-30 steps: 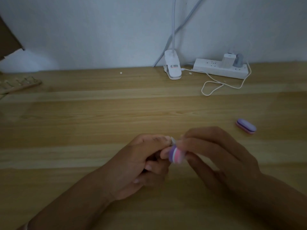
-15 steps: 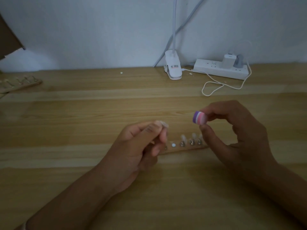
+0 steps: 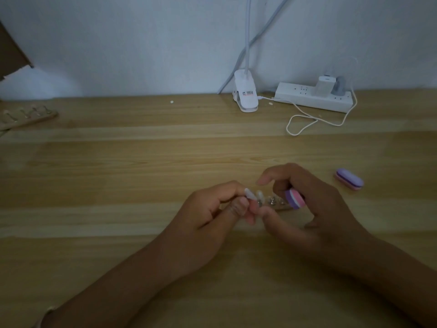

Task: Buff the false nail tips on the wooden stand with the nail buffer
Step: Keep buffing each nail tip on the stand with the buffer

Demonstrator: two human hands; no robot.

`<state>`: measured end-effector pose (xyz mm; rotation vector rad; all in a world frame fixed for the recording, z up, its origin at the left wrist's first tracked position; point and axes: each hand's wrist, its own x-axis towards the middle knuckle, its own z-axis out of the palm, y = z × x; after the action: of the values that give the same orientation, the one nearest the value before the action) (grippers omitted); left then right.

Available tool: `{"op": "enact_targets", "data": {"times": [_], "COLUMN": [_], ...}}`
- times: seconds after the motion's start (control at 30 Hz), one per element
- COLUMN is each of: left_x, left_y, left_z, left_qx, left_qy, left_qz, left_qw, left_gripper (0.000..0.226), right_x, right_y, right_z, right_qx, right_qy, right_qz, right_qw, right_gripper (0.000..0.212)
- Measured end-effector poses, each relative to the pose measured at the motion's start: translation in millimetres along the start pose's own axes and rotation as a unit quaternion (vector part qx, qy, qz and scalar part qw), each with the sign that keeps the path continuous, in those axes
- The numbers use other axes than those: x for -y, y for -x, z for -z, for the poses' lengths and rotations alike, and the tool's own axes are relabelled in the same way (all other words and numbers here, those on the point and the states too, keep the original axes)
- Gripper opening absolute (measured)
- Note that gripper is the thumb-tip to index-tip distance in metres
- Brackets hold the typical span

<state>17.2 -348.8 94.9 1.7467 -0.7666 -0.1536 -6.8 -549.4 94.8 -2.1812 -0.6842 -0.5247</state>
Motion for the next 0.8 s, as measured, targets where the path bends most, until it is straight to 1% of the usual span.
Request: {"op": "enact_targets", "data": {"times": [0.13,0.3,0.33,0.4,0.47,0.5,0.57,0.67,0.73,0.8], "left_x": [-3.8,-3.4,-3.3,-0.7,3.7,5.5,8.1,12.7,16.0,16.6], "left_y": [0.0,0.1,-0.3,-1.4,-2.3,-2.5,-2.6,-2.0,-1.6,-1.7], "left_z": [-0.2,0.5,1.0,3.9,9.7,13.0,18.1,19.2,16.8,14.8], "left_qx": [0.026,0.028,0.014,-0.042,-0.094,-0.105,-0.1,-0.059,-0.045,-0.049], "left_qy": [-0.032,-0.043,-0.039,-0.026,-0.06,-0.109,-0.207,-0.3,-0.329,-0.329], "left_qz": [-0.005,0.004,0.006,0.026,0.036,0.026,0.011,0.043,0.058,0.058], "left_qw": [0.999,0.999,0.999,0.998,0.993,0.988,0.973,0.951,0.941,0.941], "left_gripper": [0.023,0.023,0.02,0.016,0.017,0.02,0.028,0.036,0.035,0.029], "right_x": [0.1,0.1,-0.8,-3.4,-6.3,-8.2,-11.4,-13.7,-14.7,-14.6], "right_y": [-1.9,-6.4,-6.5,-7.0,-8.3,-9.0,-10.8,-13.3,-13.7,-13.1], "right_z": [-0.6,2.6,4.4,8.1,10.7,10.8,7.7,-0.5,-5.6,-8.2], "right_qx": [0.011,0.016,0.015,0.008,0.004,0.007,0.021,0.056,0.059,0.046], "right_qy": [-0.008,-0.029,-0.042,-0.072,-0.073,-0.052,0.016,0.113,0.162,0.181], "right_qz": [0.019,0.016,0.007,-0.022,-0.046,-0.049,-0.038,-0.012,0.012,0.017], "right_qw": [1.0,0.999,0.999,0.997,0.996,0.997,0.999,0.992,0.985,0.982], "right_gripper": [0.026,0.02,0.019,0.02,0.025,0.025,0.019,0.013,0.009,0.013]}}
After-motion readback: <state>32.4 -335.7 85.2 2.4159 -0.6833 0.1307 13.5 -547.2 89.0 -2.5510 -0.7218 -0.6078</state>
